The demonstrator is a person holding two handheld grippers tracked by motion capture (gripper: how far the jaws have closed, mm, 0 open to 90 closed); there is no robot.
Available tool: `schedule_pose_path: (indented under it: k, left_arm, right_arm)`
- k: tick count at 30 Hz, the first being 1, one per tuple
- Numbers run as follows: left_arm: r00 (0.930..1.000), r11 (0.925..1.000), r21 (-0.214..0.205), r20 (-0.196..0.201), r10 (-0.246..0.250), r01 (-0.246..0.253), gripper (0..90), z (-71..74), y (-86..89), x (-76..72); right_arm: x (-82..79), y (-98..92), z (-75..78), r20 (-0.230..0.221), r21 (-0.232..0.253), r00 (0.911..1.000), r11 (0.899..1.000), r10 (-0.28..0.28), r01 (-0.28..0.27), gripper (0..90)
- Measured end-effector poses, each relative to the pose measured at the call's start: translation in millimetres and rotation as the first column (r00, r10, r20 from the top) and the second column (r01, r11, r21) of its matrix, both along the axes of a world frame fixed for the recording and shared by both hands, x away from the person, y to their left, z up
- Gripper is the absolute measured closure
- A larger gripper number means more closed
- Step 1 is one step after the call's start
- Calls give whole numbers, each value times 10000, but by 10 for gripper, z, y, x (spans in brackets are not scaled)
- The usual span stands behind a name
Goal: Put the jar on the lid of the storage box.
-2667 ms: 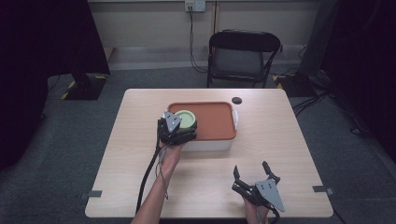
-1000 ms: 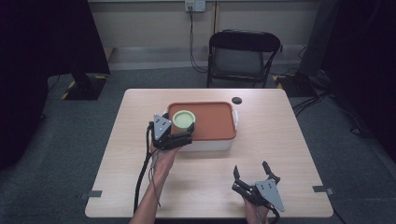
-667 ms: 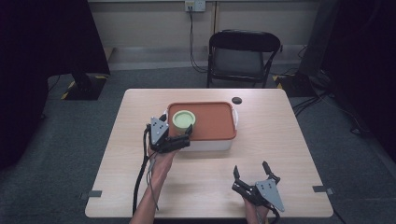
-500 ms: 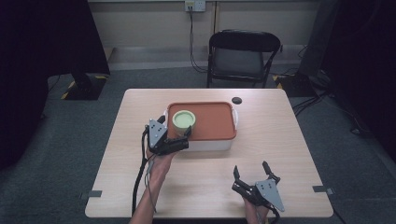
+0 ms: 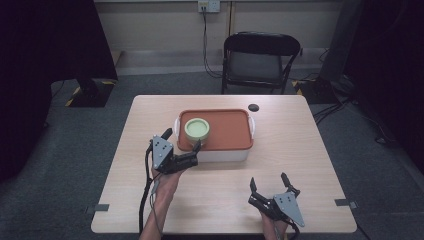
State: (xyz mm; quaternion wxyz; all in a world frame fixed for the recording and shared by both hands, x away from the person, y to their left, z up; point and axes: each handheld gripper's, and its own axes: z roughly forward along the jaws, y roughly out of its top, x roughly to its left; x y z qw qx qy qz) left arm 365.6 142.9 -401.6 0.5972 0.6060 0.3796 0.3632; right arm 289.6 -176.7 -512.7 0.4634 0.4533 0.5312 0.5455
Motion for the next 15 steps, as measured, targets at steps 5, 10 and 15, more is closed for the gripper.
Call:
schedule_pose_path:
  k: [5, 10, 15]
  left_arm:
    - [9998, 9994, -311, 133, 170, -166, 3, -30, 90, -80]
    - [9992, 9987, -365, 166, 375, -369, 3, -68, 130, -143]
    - [9990, 9987, -343, 257, 376, -367, 3, -121, 149, -221]
  right_arm:
    - [0, 0, 0, 0, 1, 10000, 10000, 0, 0, 0]
    - [0, 0, 0, 0, 1, 10000, 10000, -1, 1, 0]
    - [0, 0, 0, -1, 2, 10000, 10000, 0, 0, 0]
